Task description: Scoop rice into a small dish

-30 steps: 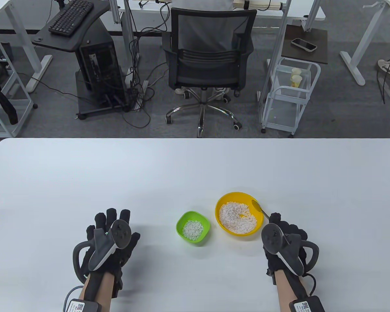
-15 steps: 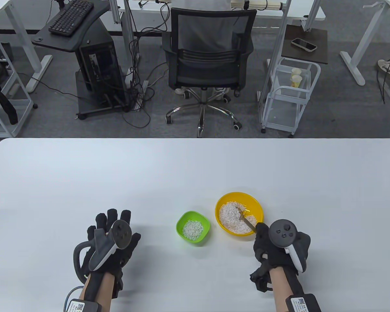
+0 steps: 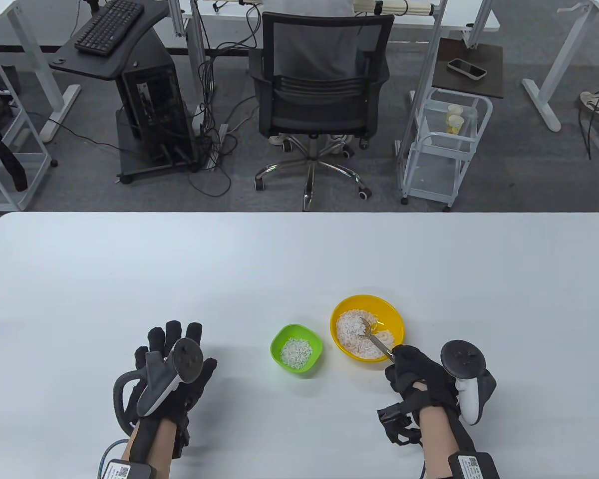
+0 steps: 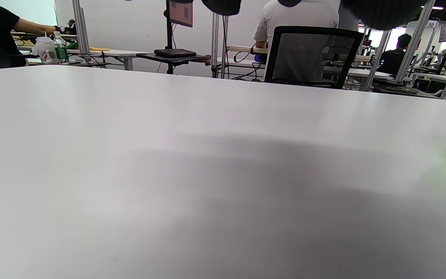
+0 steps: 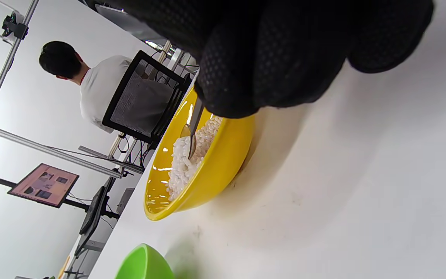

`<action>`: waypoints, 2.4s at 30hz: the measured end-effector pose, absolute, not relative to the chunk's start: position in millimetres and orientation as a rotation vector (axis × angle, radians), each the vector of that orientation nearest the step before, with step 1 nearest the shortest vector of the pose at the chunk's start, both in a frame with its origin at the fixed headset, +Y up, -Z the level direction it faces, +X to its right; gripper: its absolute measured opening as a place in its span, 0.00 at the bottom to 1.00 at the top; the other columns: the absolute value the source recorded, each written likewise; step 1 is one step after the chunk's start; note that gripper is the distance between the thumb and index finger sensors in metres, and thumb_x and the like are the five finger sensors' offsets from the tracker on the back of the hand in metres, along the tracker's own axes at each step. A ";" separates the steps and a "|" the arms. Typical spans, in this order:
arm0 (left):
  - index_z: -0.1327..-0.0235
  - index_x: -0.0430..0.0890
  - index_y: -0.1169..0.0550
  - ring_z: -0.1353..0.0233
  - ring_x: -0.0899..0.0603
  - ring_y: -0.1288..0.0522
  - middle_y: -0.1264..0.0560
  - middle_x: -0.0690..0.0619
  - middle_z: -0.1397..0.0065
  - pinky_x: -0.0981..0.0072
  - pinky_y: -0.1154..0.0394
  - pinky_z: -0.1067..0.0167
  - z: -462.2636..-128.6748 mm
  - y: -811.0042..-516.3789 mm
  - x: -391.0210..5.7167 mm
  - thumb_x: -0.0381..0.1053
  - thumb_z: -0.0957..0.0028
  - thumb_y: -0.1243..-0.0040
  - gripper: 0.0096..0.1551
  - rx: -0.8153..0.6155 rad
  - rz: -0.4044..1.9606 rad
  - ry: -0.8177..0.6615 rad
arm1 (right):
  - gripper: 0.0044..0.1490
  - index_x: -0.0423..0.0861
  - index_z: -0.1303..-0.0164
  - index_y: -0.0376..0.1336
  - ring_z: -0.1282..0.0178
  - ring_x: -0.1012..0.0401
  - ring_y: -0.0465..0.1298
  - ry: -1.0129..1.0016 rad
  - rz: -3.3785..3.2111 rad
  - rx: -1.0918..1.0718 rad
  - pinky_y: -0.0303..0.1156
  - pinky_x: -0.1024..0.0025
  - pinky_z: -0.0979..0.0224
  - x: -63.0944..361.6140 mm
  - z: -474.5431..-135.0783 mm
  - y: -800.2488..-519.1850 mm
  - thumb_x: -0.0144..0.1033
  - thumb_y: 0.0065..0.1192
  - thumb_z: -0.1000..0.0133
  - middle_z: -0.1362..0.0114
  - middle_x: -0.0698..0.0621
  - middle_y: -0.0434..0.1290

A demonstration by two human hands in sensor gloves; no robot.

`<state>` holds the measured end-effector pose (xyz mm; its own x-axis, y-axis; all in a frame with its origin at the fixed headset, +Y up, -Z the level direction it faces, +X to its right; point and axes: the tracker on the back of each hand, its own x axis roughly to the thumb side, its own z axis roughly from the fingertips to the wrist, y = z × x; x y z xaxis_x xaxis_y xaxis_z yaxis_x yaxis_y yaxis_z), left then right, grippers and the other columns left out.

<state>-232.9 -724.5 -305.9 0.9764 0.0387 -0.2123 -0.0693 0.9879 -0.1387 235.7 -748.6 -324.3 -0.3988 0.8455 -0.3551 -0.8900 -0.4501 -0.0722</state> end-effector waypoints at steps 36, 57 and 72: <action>0.20 0.69 0.50 0.11 0.40 0.55 0.52 0.57 0.08 0.38 0.51 0.17 -305.2 -724.1 -235.9 0.73 0.50 0.52 0.44 -0.145 0.067 0.214 | 0.28 0.36 0.29 0.65 0.57 0.43 0.79 -0.285 2.835 0.338 0.66 0.33 0.36 103.0 -287.4 -729.2 0.26 0.55 0.40 0.53 0.42 0.82; 0.20 0.69 0.50 0.11 0.40 0.55 0.52 0.57 0.08 0.38 0.51 0.17 -304.2 -723.8 -235.8 0.73 0.51 0.52 0.45 -0.144 0.063 0.209 | 0.27 0.41 0.30 0.67 0.56 0.44 0.79 -0.690 3.174 0.071 0.66 0.32 0.33 169.5 -297.5 -690.2 0.29 0.55 0.40 0.53 0.45 0.82; 0.20 0.69 0.50 0.11 0.40 0.55 0.52 0.57 0.08 0.38 0.51 0.17 -304.9 -723.9 -235.9 0.73 0.50 0.52 0.44 -0.149 0.064 0.207 | 0.26 0.38 0.32 0.69 0.60 0.44 0.80 -0.224 3.082 -0.106 0.67 0.33 0.35 191.5 -310.3 -695.5 0.28 0.57 0.40 0.57 0.44 0.83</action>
